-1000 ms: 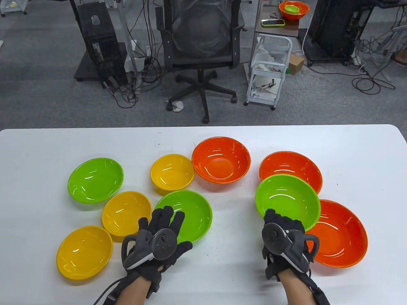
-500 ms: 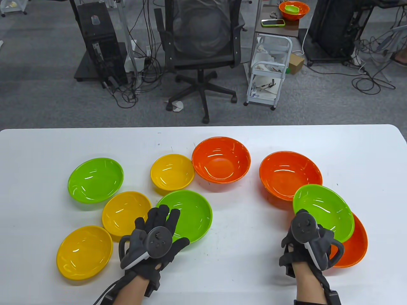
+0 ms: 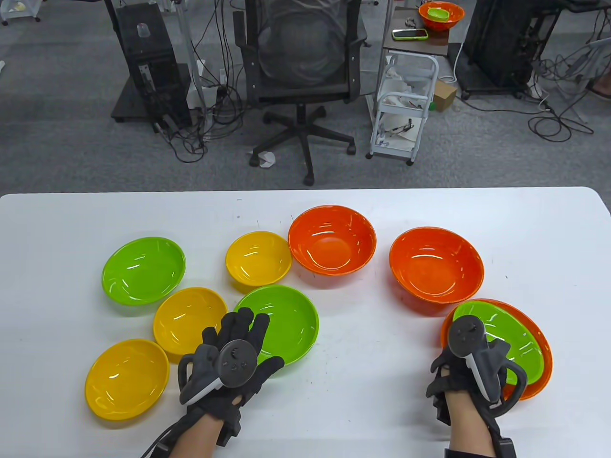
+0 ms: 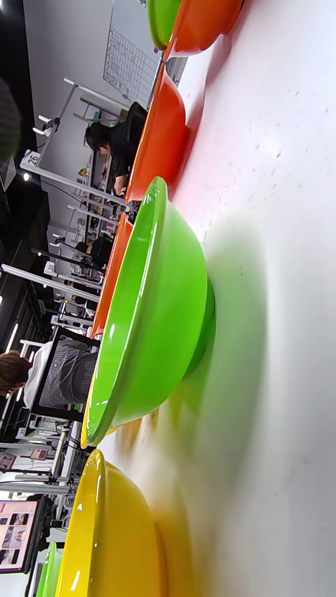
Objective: Nest bowls by size, largest on bottom, smallest on top
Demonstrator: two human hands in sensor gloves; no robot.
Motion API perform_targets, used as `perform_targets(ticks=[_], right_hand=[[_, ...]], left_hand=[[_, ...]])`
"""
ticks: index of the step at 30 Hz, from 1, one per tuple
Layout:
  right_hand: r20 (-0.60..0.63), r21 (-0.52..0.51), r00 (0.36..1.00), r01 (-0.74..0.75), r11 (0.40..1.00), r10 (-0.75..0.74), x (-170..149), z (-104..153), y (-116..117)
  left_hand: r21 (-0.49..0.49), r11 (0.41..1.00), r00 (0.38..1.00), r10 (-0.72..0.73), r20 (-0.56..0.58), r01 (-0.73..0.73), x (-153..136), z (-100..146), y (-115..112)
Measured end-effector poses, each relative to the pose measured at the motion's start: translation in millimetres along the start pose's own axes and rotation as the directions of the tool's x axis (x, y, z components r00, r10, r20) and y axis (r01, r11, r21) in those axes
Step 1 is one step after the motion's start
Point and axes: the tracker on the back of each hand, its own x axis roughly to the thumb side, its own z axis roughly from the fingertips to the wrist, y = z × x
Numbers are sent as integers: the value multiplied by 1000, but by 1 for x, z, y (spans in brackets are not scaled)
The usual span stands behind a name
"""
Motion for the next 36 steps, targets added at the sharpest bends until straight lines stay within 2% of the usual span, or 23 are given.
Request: perform_targets(ticks=[5, 18, 25, 31, 36], right_hand=[[-5, 15, 1000, -10, 1000, 10, 0, 0, -1], [-4, 217, 1000, 28, 976, -27, 0, -2, 14], [-3, 256, 1000, 31, 966, -31, 0, -3, 19], [8, 239, 999, 43, 970, -46, 0, -3, 18], [72, 133, 995, 57, 990, -67, 8, 3, 10]], left_hand=[[-1, 1000, 1000, -3, 0, 3, 0, 0, 0], [-20, 1000, 1000, 0, -8, 0, 0, -1, -1], [-27, 1000, 1000, 1, -12, -1, 0, -1, -2], [-30, 1000, 1000, 1, -15, -2, 0, -2, -2], [-17, 1000, 1000, 17, -26, -17, -5, -2, 1]])
